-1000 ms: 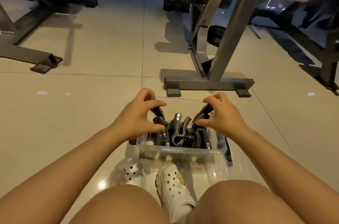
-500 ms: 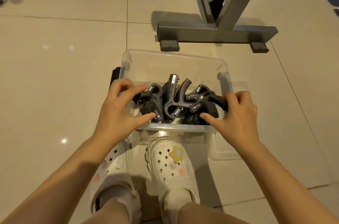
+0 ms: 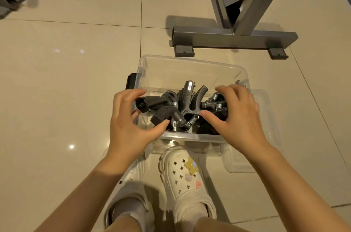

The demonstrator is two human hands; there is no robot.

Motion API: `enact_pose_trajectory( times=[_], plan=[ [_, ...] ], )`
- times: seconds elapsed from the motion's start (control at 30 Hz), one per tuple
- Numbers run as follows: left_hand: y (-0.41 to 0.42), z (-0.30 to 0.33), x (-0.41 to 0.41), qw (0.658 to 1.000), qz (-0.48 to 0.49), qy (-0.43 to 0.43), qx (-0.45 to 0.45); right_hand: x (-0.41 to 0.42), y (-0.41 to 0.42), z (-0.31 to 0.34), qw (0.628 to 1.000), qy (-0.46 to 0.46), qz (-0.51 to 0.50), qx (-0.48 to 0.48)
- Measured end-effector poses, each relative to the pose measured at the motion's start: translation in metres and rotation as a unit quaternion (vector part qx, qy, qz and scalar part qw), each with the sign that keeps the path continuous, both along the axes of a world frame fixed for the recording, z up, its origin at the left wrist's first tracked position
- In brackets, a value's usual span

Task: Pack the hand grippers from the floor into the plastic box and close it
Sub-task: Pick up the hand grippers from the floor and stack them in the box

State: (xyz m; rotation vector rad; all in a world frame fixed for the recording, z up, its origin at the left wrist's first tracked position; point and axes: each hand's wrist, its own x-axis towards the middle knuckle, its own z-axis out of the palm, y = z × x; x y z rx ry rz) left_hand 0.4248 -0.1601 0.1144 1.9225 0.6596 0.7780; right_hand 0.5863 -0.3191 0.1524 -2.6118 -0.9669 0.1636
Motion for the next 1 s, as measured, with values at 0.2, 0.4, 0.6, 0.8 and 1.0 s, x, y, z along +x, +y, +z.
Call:
enact_pose_trajectory(
  times=[0.2, 0.4, 0.6, 0.8, 1.0],
  plan=[
    [-0.012, 0.002, 0.001, 0.997, -0.023, -0.038, 0.070, -0.014, 0.052, -0.009, 0.971, 0.215, 0.097, 0.026],
    [-0.014, -0.008, -0.004, 0.998, 0.040, -0.043, -0.002, -0.019, 0.037, -0.019, 0.973, 0.224, 0.043, 0.045],
    [-0.008, -0.013, 0.001, 0.999, 0.030, 0.002, -0.022, -0.025, 0.043, -0.030, 0.987, 0.150, -0.009, 0.053],
    [0.030, -0.023, 0.012, 0.976, -0.049, 0.170, 0.130, 0.010, 0.058, -0.026, 0.992, -0.054, 0.116, -0.010],
    [0.041, -0.047, 0.024, 0.951, -0.108, 0.254, 0.142, 0.039, 0.074, -0.041, 0.944, -0.163, 0.265, -0.113]
  ],
)
